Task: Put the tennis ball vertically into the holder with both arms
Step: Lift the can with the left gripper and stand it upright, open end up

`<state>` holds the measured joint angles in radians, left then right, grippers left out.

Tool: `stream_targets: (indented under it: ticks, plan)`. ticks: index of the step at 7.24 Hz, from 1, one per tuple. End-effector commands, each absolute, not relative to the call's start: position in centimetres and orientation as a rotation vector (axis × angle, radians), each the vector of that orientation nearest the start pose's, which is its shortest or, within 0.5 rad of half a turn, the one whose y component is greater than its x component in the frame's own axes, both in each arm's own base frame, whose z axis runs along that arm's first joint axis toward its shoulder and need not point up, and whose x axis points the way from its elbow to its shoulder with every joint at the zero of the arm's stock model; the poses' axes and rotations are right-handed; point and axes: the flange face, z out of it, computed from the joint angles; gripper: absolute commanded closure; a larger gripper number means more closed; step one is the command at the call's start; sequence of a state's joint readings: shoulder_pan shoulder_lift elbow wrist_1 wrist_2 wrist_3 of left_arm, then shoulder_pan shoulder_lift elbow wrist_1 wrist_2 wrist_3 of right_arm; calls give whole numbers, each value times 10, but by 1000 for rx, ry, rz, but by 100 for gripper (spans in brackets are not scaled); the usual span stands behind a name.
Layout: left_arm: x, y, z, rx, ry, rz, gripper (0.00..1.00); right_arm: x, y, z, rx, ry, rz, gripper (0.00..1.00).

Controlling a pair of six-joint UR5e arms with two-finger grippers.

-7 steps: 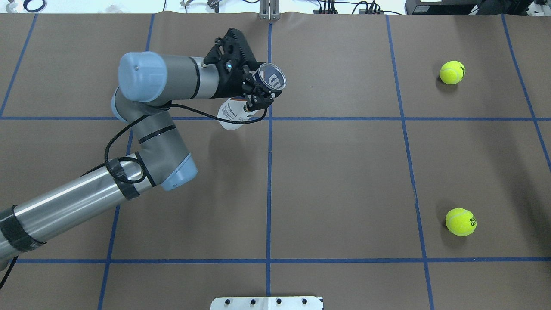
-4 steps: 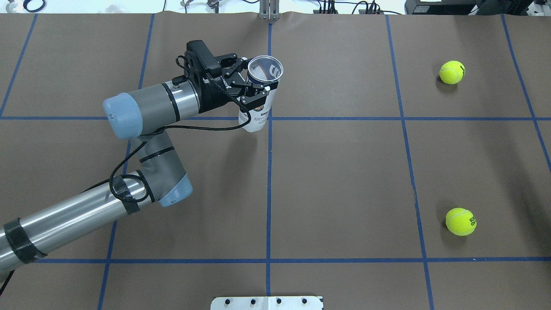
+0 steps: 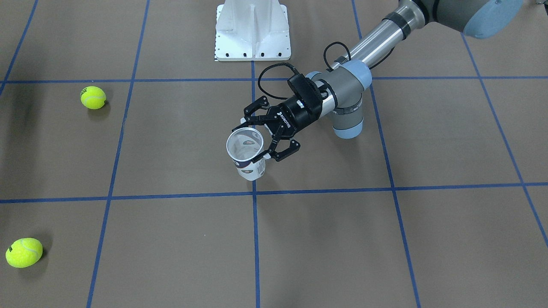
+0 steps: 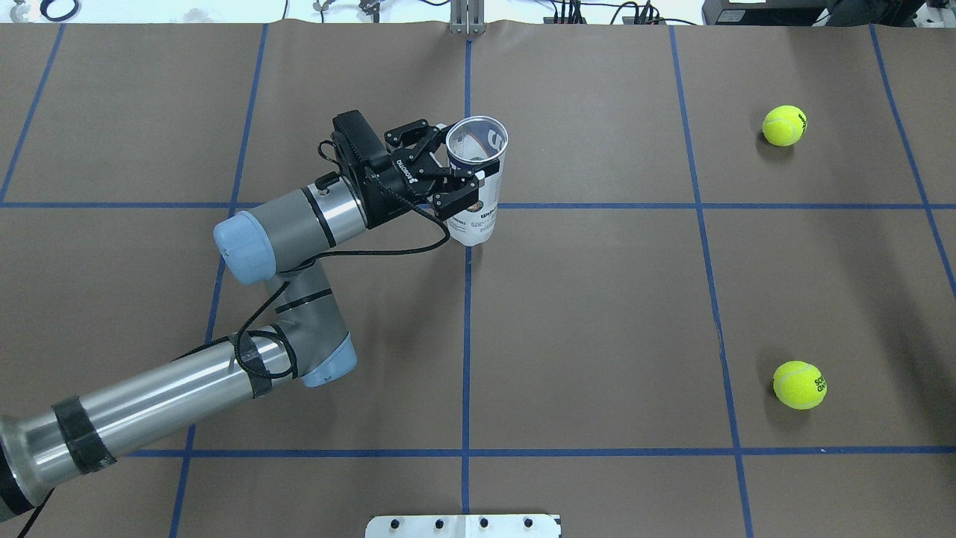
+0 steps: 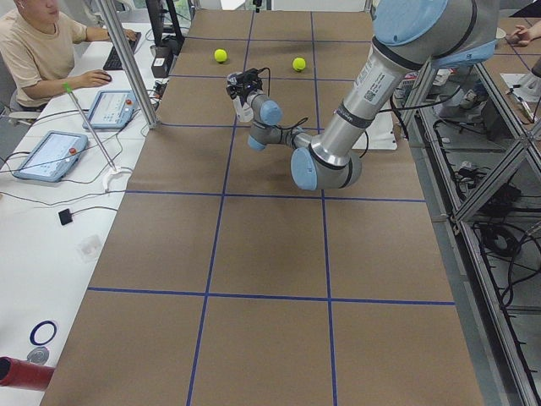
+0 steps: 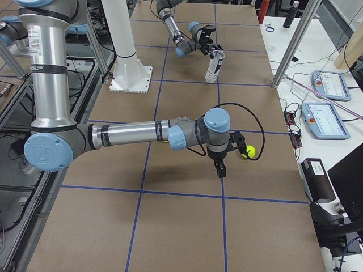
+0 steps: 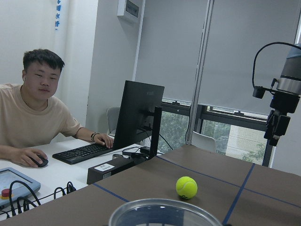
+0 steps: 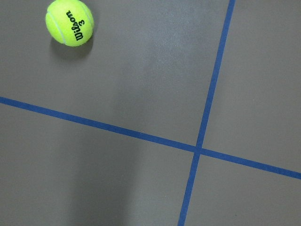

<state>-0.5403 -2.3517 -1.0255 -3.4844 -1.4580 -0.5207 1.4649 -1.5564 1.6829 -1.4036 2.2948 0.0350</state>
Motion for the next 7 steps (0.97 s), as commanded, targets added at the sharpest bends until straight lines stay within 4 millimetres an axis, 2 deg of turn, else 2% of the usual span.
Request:
stream_targets:
  ticks: [1,3,6,7]
  plan:
    - [545,-479,245,1576,1474,175,30,13,-517,580,230,-737,-174,0]
    - [545,-479,249,1570,1468,178,15,13,-517,580,230,-737,-174,0]
    - [546,-478,250,1668,1353,261,2,13,-517,580,230,-737,-174,0]
    - [545,-478,248,1673,1354,261,1,13,-517,579,231,-740,-175,0]
